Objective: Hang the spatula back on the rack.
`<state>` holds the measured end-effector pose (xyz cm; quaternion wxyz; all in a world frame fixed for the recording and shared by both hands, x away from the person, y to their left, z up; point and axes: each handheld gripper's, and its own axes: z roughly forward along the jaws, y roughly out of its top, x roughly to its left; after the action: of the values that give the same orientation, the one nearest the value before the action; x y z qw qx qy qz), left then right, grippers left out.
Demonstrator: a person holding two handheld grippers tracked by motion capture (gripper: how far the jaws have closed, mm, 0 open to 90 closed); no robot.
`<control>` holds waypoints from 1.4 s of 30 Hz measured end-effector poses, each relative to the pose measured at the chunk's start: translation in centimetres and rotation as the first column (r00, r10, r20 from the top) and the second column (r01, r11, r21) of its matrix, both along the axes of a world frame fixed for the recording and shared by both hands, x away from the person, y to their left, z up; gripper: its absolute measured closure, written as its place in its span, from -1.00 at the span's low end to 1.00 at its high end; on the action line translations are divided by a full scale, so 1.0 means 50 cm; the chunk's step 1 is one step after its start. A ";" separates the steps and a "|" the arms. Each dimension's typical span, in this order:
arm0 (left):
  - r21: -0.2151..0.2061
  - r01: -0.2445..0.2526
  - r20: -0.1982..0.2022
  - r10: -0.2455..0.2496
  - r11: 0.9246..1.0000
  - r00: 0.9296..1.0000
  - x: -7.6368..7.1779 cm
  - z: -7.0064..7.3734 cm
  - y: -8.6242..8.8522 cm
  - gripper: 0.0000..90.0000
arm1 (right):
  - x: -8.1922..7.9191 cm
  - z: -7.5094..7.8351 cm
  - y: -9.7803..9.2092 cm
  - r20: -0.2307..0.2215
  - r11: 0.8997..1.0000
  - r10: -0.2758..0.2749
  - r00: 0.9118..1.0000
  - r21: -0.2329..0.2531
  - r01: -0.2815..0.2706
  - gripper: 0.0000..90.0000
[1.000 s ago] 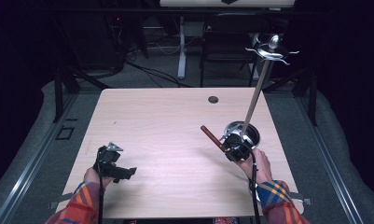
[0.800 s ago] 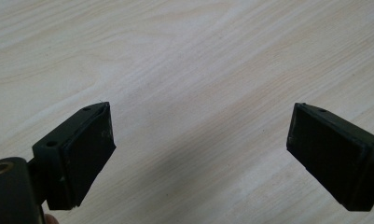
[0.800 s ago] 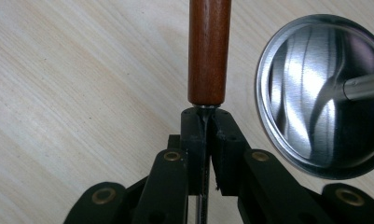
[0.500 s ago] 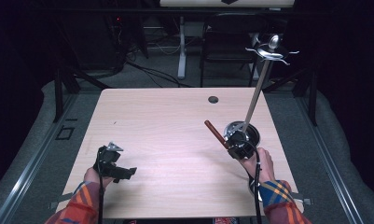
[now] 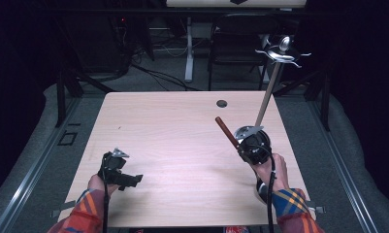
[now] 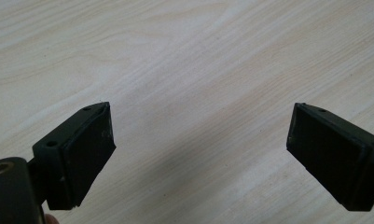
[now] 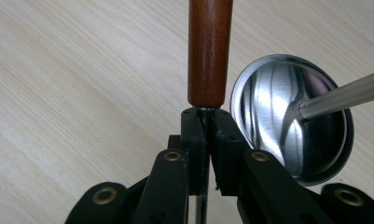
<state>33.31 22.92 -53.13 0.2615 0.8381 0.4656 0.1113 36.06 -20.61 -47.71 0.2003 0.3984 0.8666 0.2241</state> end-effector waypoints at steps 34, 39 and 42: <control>-0.003 0.042 0.003 -0.042 0.999 0.999 0.013 0.000 -0.018 -0.84 | -0.061 0.084 -0.090 0.173 0.971 -0.125 0.977 0.224 0.084 0.88; -0.004 0.040 0.004 -0.040 0.999 0.999 0.013 0.000 -0.019 -0.84 | -0.067 0.090 -0.101 0.197 0.963 -0.130 0.972 0.258 0.077 0.88; -0.005 0.041 0.003 -0.041 0.999 0.999 0.013 0.000 -0.019 -0.84 | -0.071 0.094 -0.108 0.216 0.954 -0.148 0.965 0.288 0.082 0.88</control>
<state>33.95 21.98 -53.12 0.2664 0.8468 0.4480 0.1060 32.50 -26.02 -43.01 0.2568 0.4433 0.7721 0.3761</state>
